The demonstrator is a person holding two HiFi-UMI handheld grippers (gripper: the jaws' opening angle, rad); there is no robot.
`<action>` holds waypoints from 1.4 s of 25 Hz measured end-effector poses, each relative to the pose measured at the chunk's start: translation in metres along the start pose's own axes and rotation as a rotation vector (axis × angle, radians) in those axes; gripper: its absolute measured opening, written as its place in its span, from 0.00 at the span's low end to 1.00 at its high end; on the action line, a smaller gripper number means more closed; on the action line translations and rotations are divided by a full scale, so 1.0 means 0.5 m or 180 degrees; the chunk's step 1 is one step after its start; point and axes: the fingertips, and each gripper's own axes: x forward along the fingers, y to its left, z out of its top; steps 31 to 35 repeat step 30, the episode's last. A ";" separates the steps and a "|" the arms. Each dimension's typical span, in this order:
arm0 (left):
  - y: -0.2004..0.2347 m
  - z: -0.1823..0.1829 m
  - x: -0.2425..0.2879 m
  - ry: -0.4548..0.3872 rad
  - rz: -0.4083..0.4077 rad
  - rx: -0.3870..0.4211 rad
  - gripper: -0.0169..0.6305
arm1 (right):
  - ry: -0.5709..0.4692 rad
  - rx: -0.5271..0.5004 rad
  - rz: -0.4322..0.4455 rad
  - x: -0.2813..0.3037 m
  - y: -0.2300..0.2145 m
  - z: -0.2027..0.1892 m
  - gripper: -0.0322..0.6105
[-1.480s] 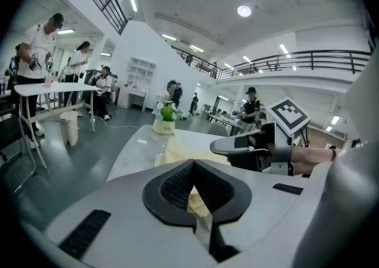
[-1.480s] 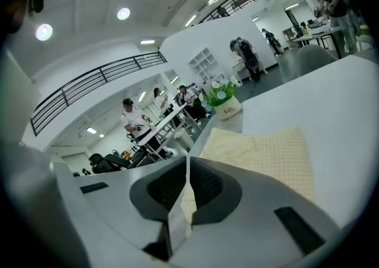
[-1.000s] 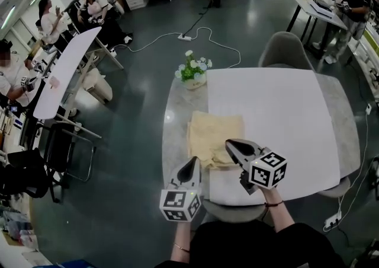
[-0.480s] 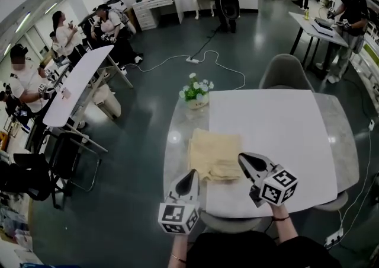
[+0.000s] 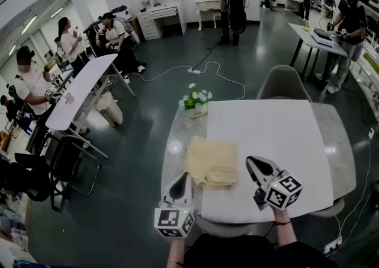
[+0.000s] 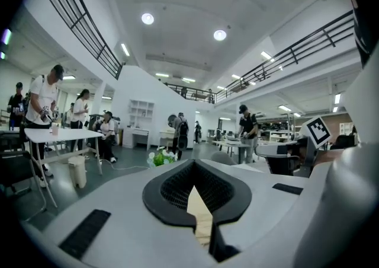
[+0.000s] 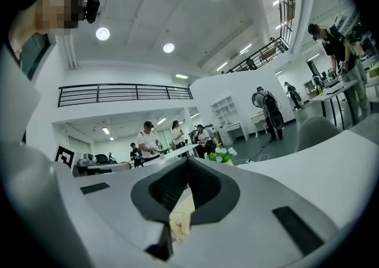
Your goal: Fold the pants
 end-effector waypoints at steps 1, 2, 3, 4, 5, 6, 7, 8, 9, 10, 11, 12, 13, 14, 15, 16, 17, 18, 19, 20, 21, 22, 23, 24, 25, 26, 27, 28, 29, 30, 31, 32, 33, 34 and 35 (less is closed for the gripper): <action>0.001 0.003 -0.001 -0.0019 0.0019 0.0003 0.04 | -0.0012 -0.0012 -0.0009 -0.003 -0.004 0.003 0.07; 0.002 0.005 -0.003 -0.0037 0.0037 0.0004 0.04 | -0.0024 -0.0020 -0.0016 -0.007 -0.007 0.005 0.07; 0.003 0.007 -0.004 -0.0052 0.0052 0.0004 0.04 | -0.0032 -0.0023 -0.0022 -0.010 -0.010 0.006 0.07; 0.003 0.008 -0.006 -0.0060 0.0062 0.0007 0.04 | -0.0035 -0.0018 -0.0028 -0.014 -0.012 0.006 0.07; 0.002 0.008 -0.007 -0.0062 0.0068 0.0013 0.04 | -0.0036 -0.0007 -0.0028 -0.017 -0.014 0.005 0.07; 0.001 0.009 -0.009 -0.0063 0.0074 0.0016 0.04 | -0.0040 0.0006 -0.0025 -0.020 -0.015 0.006 0.07; -0.001 0.009 -0.010 -0.0064 0.0083 0.0013 0.04 | -0.0045 0.0018 -0.0021 -0.023 -0.016 0.007 0.07; -0.002 0.010 -0.010 -0.0066 0.0093 0.0006 0.04 | -0.0046 0.0022 -0.0018 -0.024 -0.016 0.007 0.07; -0.004 0.010 -0.011 -0.0069 0.0102 0.0001 0.04 | -0.0047 0.0022 -0.0016 -0.025 -0.017 0.007 0.07; -0.005 0.011 -0.011 -0.0070 0.0109 0.0005 0.04 | -0.0050 0.0023 -0.0014 -0.026 -0.018 0.008 0.07; -0.005 0.010 -0.011 -0.0068 0.0116 0.0019 0.04 | -0.0055 0.0023 -0.0015 -0.026 -0.020 0.008 0.07; -0.005 0.010 -0.012 -0.0062 0.0125 0.0040 0.04 | -0.0058 0.0017 -0.0019 -0.026 -0.021 0.008 0.07; -0.004 0.009 -0.013 -0.0057 0.0137 0.0057 0.04 | -0.0057 0.0002 -0.0025 -0.026 -0.022 0.008 0.07; -0.002 0.009 -0.014 -0.0052 0.0149 0.0065 0.04 | -0.0051 -0.0022 -0.0030 -0.026 -0.022 0.009 0.07; 0.000 0.010 -0.015 -0.0047 0.0159 0.0068 0.04 | -0.0043 -0.0053 -0.0032 -0.025 -0.022 0.010 0.07; 0.001 0.010 -0.016 -0.0043 0.0168 0.0068 0.04 | -0.0030 -0.0089 -0.0033 -0.024 -0.022 0.011 0.07; 0.002 0.010 -0.016 -0.0039 0.0175 0.0068 0.04 | -0.0014 -0.0125 -0.0035 -0.023 -0.023 0.010 0.07; 0.002 0.010 -0.017 -0.0039 0.0184 0.0066 0.04 | 0.0003 -0.0155 -0.0038 -0.023 -0.024 0.009 0.07; 0.003 0.009 -0.017 -0.0040 0.0194 0.0062 0.04 | 0.0015 -0.0173 -0.0046 -0.022 -0.025 0.008 0.07; 0.004 0.009 -0.017 -0.0042 0.0205 0.0062 0.04 | 0.0018 -0.0176 -0.0057 -0.023 -0.027 0.007 0.07; 0.006 0.009 -0.018 -0.0047 0.0218 0.0066 0.04 | 0.0012 -0.0170 -0.0071 -0.023 -0.030 0.007 0.07; 0.008 0.009 -0.018 -0.0053 0.0231 0.0071 0.04 | 0.0002 -0.0164 -0.0085 -0.024 -0.033 0.008 0.07; 0.010 0.010 -0.019 -0.0057 0.0243 0.0074 0.04 | -0.0007 -0.0162 -0.0098 -0.025 -0.036 0.010 0.07; 0.011 0.011 -0.020 -0.0058 0.0254 0.0074 0.04 | -0.0013 -0.0163 -0.0110 -0.026 -0.039 0.011 0.07; 0.012 0.011 -0.021 -0.0058 0.0262 0.0071 0.04 | -0.0020 -0.0167 -0.0122 -0.028 -0.041 0.013 0.07; 0.013 0.011 -0.022 -0.0057 0.0269 0.0068 0.04 | -0.0026 -0.0169 -0.0134 -0.030 -0.043 0.014 0.07; 0.014 0.010 -0.023 -0.0057 0.0276 0.0064 0.04 | -0.0033 -0.0168 -0.0146 -0.031 -0.045 0.015 0.07; 0.016 0.009 -0.024 -0.0058 0.0283 0.0061 0.04 | -0.0038 -0.0165 -0.0158 -0.032 -0.046 0.015 0.07; 0.017 0.009 -0.026 -0.0058 0.0291 0.0057 0.04 | -0.0043 -0.0161 -0.0170 -0.033 -0.048 0.015 0.07; 0.019 0.008 -0.027 -0.0059 0.0299 0.0054 0.04 | -0.0047 -0.0157 -0.0181 -0.034 -0.049 0.015 0.07; 0.019 0.008 -0.027 -0.0059 0.0299 0.0054 0.04 | -0.0047 -0.0157 -0.0181 -0.034 -0.049 0.015 0.07; 0.019 0.008 -0.027 -0.0059 0.0299 0.0054 0.04 | -0.0047 -0.0157 -0.0181 -0.034 -0.049 0.015 0.07; 0.019 0.008 -0.027 -0.0059 0.0299 0.0054 0.04 | -0.0047 -0.0157 -0.0181 -0.034 -0.049 0.015 0.07; 0.019 0.008 -0.027 -0.0059 0.0299 0.0054 0.04 | -0.0047 -0.0157 -0.0181 -0.034 -0.049 0.015 0.07; 0.019 0.008 -0.027 -0.0059 0.0299 0.0054 0.04 | -0.0047 -0.0157 -0.0181 -0.034 -0.049 0.015 0.07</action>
